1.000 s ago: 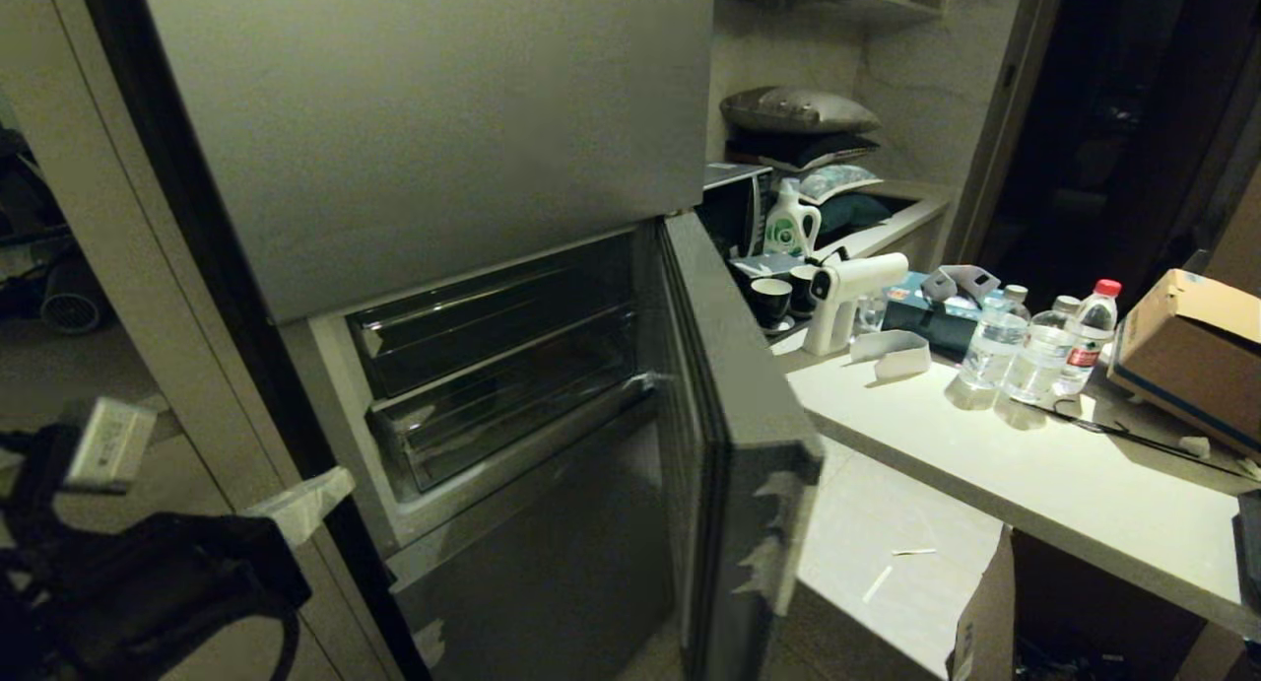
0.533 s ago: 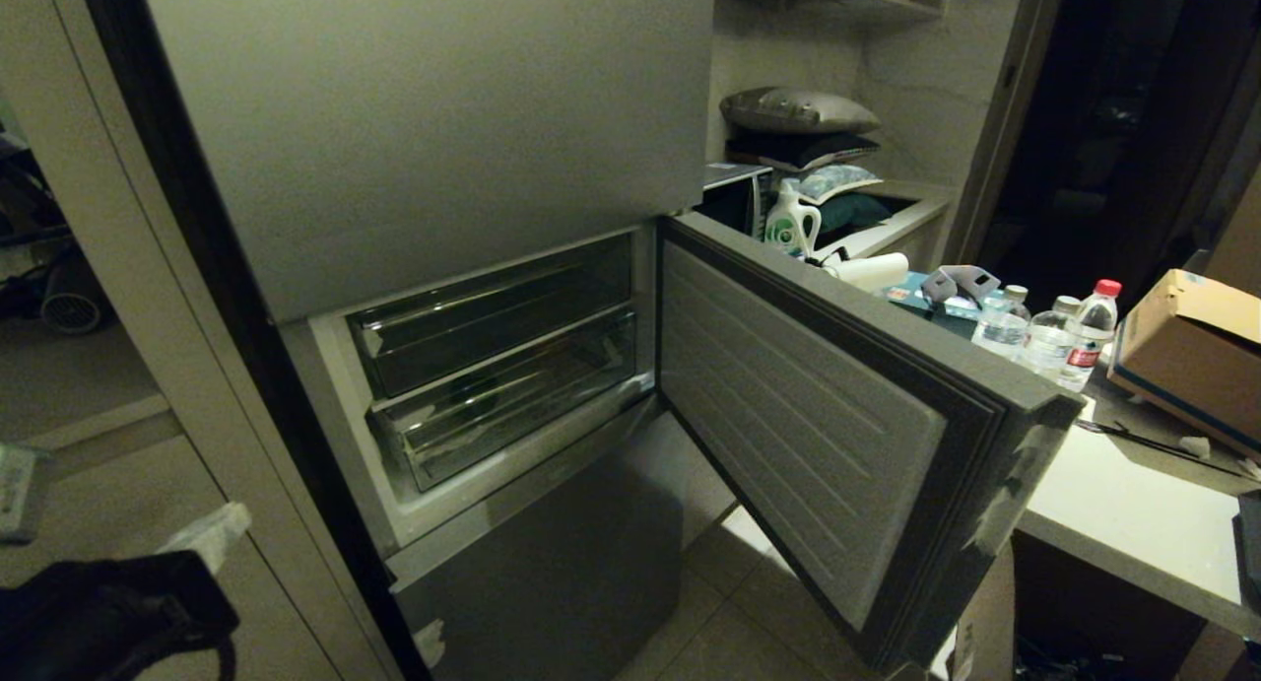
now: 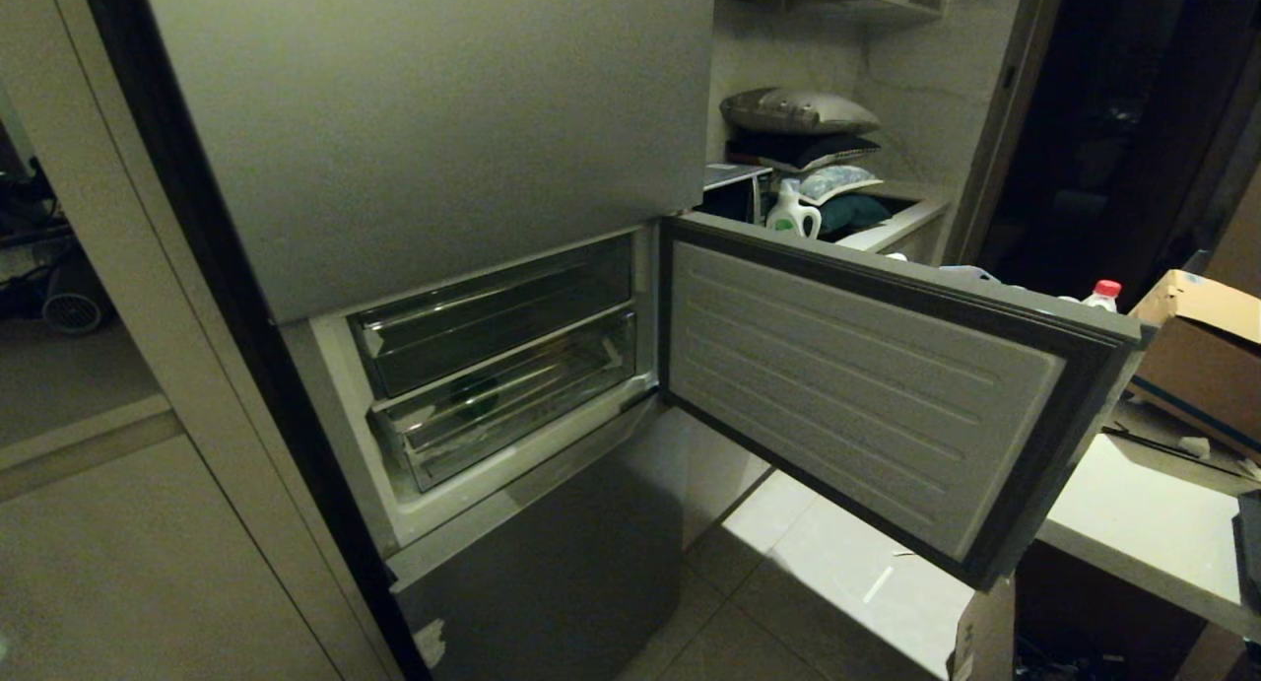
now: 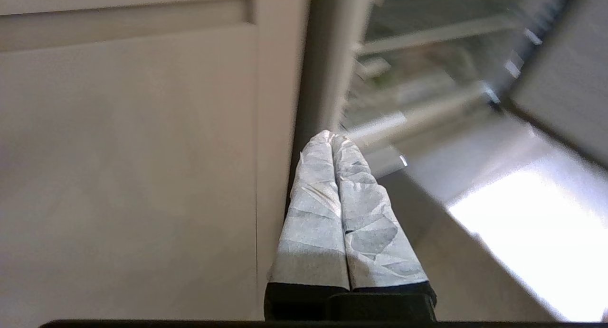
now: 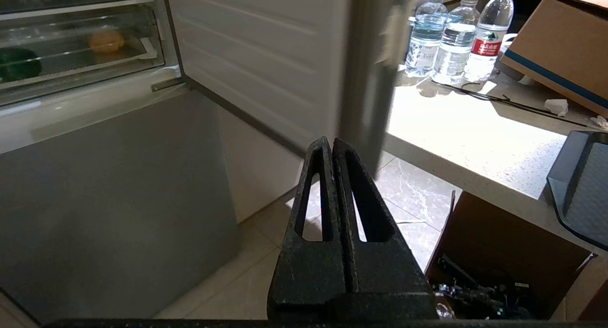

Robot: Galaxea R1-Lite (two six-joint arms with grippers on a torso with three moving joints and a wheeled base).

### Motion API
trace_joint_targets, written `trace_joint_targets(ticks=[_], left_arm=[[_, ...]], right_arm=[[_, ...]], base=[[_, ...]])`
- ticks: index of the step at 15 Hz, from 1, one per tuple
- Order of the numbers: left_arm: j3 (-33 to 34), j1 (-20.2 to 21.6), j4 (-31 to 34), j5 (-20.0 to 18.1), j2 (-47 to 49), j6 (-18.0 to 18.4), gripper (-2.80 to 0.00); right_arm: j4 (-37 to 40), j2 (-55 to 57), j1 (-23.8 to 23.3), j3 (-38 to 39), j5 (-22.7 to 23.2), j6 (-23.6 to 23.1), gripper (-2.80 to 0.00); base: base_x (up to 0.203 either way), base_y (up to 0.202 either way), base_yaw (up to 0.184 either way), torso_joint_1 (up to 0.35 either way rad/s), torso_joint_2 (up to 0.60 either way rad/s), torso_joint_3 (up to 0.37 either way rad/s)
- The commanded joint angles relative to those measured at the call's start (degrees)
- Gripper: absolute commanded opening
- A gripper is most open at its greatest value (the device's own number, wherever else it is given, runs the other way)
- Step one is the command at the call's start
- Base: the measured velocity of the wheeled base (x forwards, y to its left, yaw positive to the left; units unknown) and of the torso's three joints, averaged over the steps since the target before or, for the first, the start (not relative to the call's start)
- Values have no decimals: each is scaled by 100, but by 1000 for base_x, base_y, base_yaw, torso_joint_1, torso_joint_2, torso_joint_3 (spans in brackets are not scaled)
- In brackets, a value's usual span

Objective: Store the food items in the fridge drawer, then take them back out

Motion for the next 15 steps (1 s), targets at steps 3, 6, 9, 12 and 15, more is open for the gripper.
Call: trace_joint_targets(ticks=[3, 6, 9, 12, 15], left_arm=[[889, 124, 1053, -1891, -917, 940, -280], [858, -110, 1264, -2014, -1371, 1230, -280], [888, -190, 1267, -1923, -2401, 1370, -280], [1197, -213, 899, -1550, -2547, 994, -280], [1201, -214, 907, -1458, -2542, 753, -280]], right_arm=[[-6, 7, 1, 105, 8, -20, -280], [-6, 7, 1, 97, 0, -20, -280], [-15, 7, 1, 102, 5, -3, -280], [-67, 7, 1, 123, 17, 41, -280], [-76, 7, 1, 132, 17, 50, -280]], base=[[0, 0, 0, 0, 0, 0], [0, 0, 0, 0, 0, 0], [0, 0, 0, 0, 0, 0], [0, 0, 0, 0, 0, 0], [0, 0, 0, 0, 0, 0]])
